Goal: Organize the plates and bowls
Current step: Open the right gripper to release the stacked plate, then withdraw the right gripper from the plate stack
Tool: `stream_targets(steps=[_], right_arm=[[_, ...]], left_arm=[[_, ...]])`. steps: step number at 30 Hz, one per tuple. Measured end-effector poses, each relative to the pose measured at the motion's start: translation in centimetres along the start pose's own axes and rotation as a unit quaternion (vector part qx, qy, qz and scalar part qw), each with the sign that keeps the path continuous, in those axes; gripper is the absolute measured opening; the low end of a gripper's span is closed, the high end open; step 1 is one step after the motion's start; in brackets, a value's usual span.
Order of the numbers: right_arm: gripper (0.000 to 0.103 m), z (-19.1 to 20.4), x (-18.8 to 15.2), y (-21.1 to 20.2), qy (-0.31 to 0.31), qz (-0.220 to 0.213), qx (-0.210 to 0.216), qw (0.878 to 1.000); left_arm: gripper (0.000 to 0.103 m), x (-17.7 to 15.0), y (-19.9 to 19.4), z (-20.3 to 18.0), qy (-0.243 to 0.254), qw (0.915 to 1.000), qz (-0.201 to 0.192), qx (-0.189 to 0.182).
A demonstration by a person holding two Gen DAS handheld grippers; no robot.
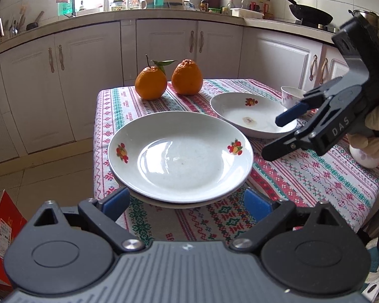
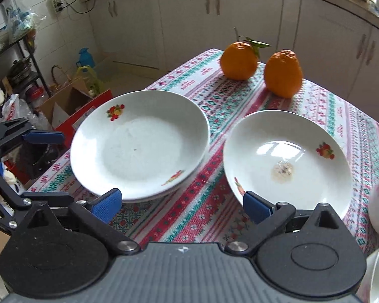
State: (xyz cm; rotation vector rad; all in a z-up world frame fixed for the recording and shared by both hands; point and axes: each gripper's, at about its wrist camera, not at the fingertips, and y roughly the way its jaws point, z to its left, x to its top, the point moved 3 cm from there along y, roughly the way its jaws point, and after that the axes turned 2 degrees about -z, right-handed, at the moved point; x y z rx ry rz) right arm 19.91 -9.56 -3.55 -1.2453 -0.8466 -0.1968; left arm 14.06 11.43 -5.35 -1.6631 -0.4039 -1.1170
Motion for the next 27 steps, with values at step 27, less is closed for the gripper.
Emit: stream_targets(steps=[27], right_arm=[[0.103, -6.3, -6.4, 1.9, 0.109, -0.036, -0.137, 0.984]], left_arm=[[0.1, 4.2, 2.5, -4.3, 0.03, 0.9991, 0.017, -0.025]])
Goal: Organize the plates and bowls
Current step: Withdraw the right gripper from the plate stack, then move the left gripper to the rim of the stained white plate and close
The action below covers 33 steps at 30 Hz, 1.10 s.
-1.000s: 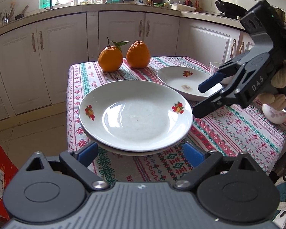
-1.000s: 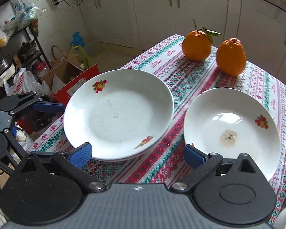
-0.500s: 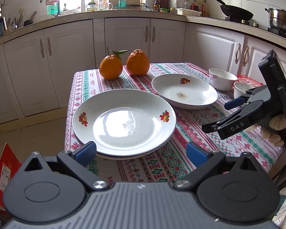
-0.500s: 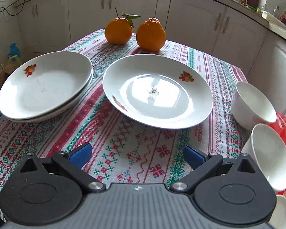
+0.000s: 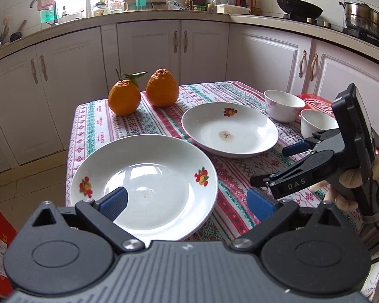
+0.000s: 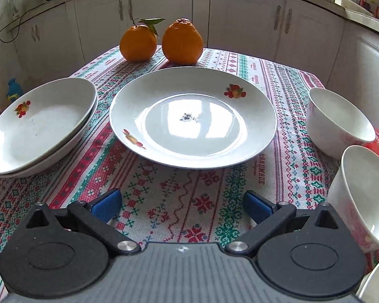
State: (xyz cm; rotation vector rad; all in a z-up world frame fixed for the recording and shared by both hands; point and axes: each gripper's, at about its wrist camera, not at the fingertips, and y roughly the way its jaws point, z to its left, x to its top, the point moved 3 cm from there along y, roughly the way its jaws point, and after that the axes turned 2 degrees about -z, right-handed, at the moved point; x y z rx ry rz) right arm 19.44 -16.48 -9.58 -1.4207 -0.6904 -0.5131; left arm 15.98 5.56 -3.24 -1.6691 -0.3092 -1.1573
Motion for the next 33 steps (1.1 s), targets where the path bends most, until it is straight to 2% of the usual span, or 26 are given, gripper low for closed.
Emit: stream_targets(steps=[8, 17, 30, 33], right_arm=[[0.103, -0.7, 0.6, 0.9, -0.01, -0.012, 0.008, 1.0], [0.103, -1.1, 0.9, 1.4, -0.006, -0.015, 0.006, 1.0], [0.103, -1.3, 0.8, 1.3, -0.011, -0.025, 0.011, 1.0], [0.103, -1.4, 0.9, 1.3, -0.01, -0.025, 0.008, 1.0]], left_arm=[[0.1, 5.1, 3.8, 0.1, 0.042, 0.9984, 0.023, -0.031], [0.1, 10.4, 11.0, -0.6, 0.083, 0.993, 0.054, -0.064], [0.096, 12.3, 21.1, -1.8, 0.093, 0.9798, 0.139, -0.109], [0.089, 12.4, 22.5, -1.9, 0.096, 0.9767, 0.152, -0.117]])
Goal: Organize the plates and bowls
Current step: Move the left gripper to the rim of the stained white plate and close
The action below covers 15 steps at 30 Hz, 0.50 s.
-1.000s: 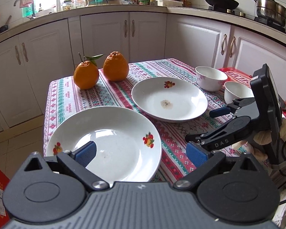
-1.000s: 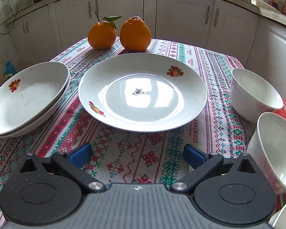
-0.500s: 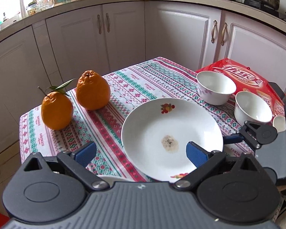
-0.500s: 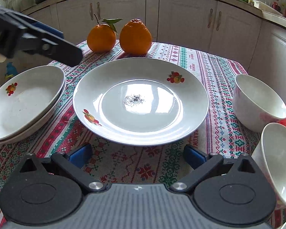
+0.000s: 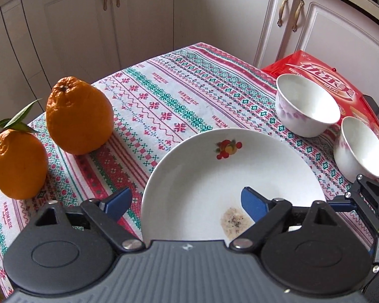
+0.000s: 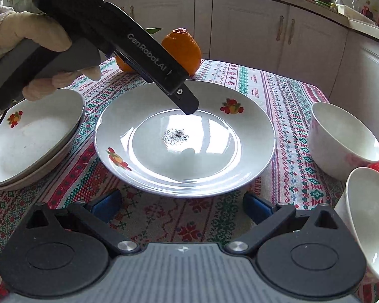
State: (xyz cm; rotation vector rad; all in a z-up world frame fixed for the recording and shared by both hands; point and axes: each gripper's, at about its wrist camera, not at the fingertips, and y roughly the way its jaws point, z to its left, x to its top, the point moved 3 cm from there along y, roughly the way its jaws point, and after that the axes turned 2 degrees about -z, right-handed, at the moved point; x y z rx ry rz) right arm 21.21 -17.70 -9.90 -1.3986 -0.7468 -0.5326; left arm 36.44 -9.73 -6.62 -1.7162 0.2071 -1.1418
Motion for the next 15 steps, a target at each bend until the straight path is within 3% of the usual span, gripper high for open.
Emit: stream_targets(steps=[8, 15], right_arm=[[0.1, -0.3, 0.2, 0.1, 0.0, -0.008, 0.001, 1.0], [0.097, -0.3, 0.4, 0.2, -0.005, -0.014, 0.005, 1.0]], left_arm=[[0.078, 0.8, 2.0, 0.4, 0.008, 0.9993, 0.03, -0.018], [0.075, 1.1, 2.8, 0.5, 0.014, 0.9978, 0.05, -0.041]])
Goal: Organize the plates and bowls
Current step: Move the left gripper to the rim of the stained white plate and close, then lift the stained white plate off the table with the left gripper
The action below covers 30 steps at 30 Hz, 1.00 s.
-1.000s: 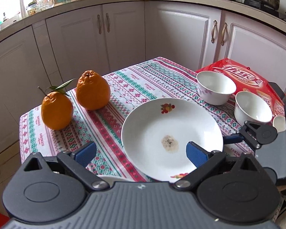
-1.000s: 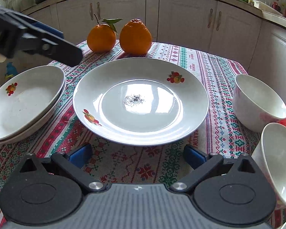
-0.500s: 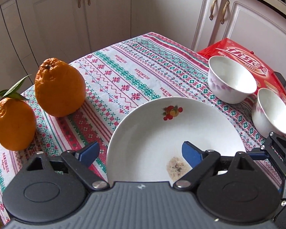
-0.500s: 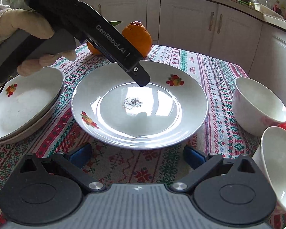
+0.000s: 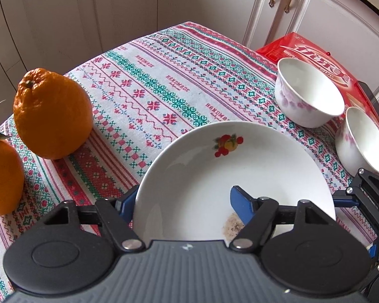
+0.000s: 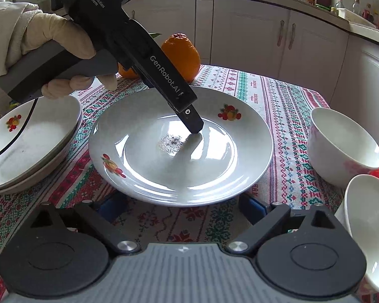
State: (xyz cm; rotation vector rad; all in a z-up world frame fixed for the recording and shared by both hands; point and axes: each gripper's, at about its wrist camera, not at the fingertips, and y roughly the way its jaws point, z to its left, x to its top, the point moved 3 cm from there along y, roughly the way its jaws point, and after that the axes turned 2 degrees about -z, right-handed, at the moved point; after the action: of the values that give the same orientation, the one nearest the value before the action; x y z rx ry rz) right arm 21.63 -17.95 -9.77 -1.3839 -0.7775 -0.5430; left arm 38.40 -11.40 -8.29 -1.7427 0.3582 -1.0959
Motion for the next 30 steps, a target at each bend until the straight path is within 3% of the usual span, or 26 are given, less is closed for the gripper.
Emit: stream_targets(steps=[17, 30], right_arm=[[0.094, 0.2, 0.3, 0.1, -0.007, 0.007, 0.007, 1.0], [0.094, 1.0, 0.9, -1.9, -0.026, 0.009, 0.013, 1.0]], left_arm=[[0.071, -0.2, -0.3, 0.0, 0.013, 0.9994, 0.019, -0.025], [0.071, -1.3, -3.3, -0.8, 0.002, 0.9995, 0.0, -0.031]])
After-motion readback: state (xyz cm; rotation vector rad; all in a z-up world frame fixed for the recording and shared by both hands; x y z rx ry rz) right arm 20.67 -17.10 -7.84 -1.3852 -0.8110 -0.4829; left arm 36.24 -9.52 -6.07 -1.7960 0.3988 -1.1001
